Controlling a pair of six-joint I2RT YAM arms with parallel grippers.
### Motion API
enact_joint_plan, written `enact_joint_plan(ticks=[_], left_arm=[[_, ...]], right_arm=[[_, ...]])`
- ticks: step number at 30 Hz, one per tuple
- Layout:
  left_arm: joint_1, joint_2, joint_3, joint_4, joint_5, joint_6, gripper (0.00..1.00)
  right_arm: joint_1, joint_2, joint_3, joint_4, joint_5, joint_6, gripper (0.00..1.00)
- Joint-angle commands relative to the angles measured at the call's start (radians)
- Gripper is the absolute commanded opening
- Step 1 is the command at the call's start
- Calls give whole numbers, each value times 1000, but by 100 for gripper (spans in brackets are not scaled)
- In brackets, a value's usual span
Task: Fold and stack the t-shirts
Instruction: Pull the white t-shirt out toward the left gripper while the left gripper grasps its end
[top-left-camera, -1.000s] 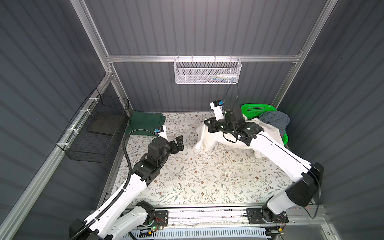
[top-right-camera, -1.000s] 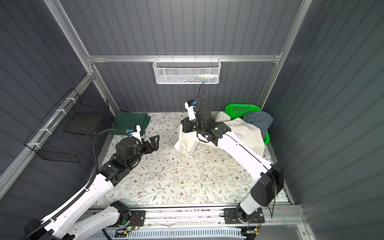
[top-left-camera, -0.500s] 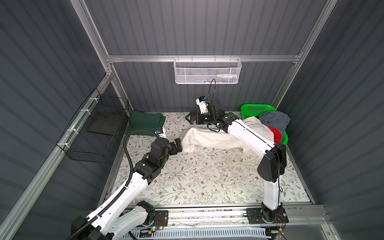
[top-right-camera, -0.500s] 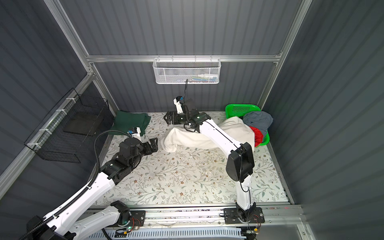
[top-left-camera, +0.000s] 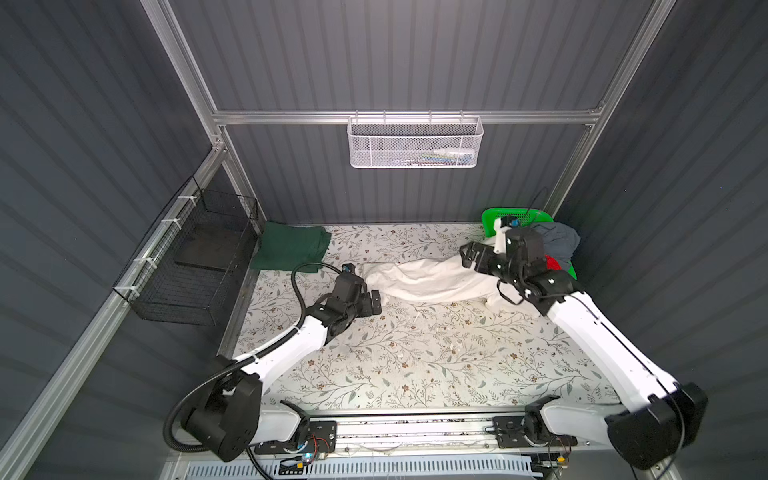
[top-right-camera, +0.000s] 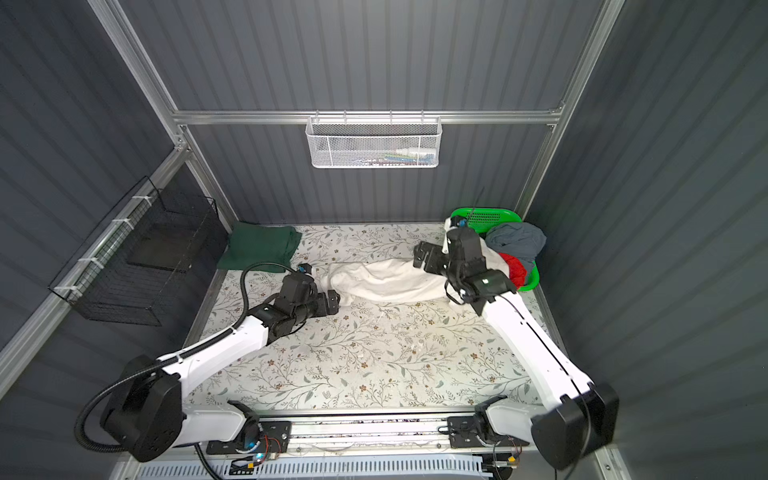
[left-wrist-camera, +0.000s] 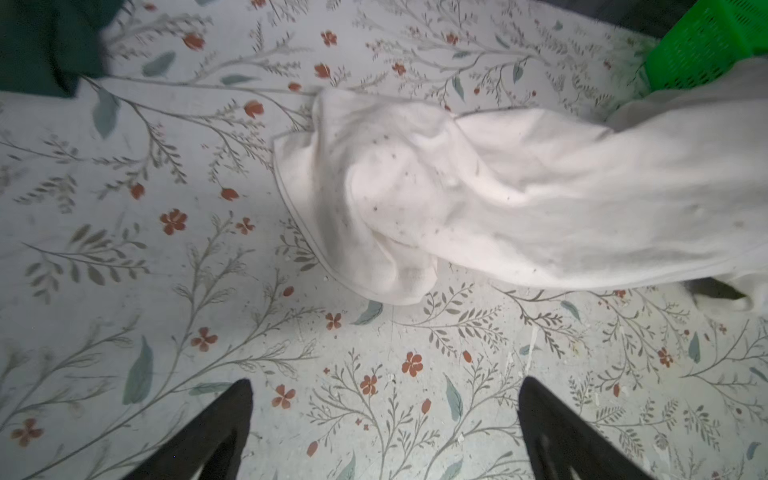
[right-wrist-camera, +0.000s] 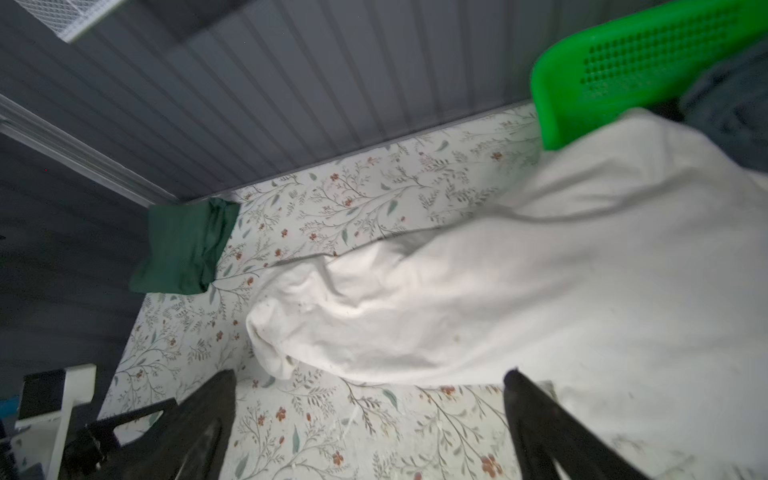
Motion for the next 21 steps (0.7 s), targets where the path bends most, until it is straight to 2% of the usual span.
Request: enact_joint_plan(ticks=[1, 6, 10, 13, 15, 17, 20, 21], left_arm=[[-4, 76, 52, 39, 87, -5, 100], [-5, 245, 138, 48, 80, 44, 99], [-4, 321, 180, 65, 3, 125, 99], [-5, 395, 246, 49, 7, 171, 99], [-5, 450, 299, 11, 3, 180, 94], [-5, 494, 338, -17, 3, 191, 82], [-3, 545, 367, -33, -13, 191, 82], [-5, 562, 372, -38, -13, 191, 79]], right_arm=[[-15, -134, -172, -63, 83, 61, 99], [-19, -345, -388, -112, 85, 132, 99], [-31, -423, -453, -177, 97, 150, 99], [-48, -452, -473, -202, 90, 143, 99], [-57, -459, -478, -207, 85, 142, 99], [-62, -460, -478, -209, 79, 141, 99], [-67, -458, -479, -196, 68, 141, 99], [-68, -457, -479, -191, 64, 141, 99]])
